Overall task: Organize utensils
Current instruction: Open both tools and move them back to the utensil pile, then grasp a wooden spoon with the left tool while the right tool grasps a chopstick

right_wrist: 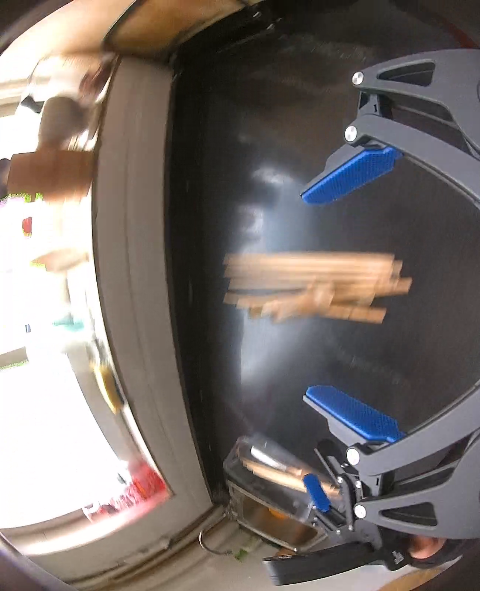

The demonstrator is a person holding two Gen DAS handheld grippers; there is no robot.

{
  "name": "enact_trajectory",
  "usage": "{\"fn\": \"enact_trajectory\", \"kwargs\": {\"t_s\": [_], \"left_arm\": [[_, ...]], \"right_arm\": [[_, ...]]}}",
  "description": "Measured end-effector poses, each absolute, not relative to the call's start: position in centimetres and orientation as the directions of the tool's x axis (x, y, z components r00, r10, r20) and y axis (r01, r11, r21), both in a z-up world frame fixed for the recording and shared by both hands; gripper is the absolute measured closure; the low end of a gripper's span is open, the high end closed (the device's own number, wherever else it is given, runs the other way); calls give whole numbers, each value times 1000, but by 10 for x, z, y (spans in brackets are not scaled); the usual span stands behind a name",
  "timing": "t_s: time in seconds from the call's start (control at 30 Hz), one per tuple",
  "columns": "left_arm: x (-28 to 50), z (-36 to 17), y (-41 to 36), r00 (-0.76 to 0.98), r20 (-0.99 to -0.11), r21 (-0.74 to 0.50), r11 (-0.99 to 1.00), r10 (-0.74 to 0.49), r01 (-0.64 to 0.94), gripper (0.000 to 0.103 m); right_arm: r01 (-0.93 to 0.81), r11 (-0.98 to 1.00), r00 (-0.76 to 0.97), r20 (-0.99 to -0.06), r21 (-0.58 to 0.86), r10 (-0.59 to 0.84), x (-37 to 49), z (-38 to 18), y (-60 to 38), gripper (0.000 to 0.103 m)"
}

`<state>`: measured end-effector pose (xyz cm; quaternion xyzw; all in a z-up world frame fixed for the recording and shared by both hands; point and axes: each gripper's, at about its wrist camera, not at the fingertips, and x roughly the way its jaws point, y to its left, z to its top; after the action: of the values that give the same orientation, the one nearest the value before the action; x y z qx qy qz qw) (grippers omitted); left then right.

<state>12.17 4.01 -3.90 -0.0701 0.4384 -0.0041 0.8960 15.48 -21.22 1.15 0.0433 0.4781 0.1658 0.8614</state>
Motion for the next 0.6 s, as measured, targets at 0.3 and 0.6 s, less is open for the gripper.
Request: {"fn": "enact_trajectory", "kwargs": {"t_s": [0.3,0.6], "left_arm": [[171,-101,-21,516,-857,-12,1000,-2,-17,10],[221,-131,-24,477,-879,-4,1000,2,-12,10]], "right_arm": [[-195,942,480,-811,273,335,159,-9,-276,8],[-187,938,419,-840,292,345,189,-43,-270,8]]}}
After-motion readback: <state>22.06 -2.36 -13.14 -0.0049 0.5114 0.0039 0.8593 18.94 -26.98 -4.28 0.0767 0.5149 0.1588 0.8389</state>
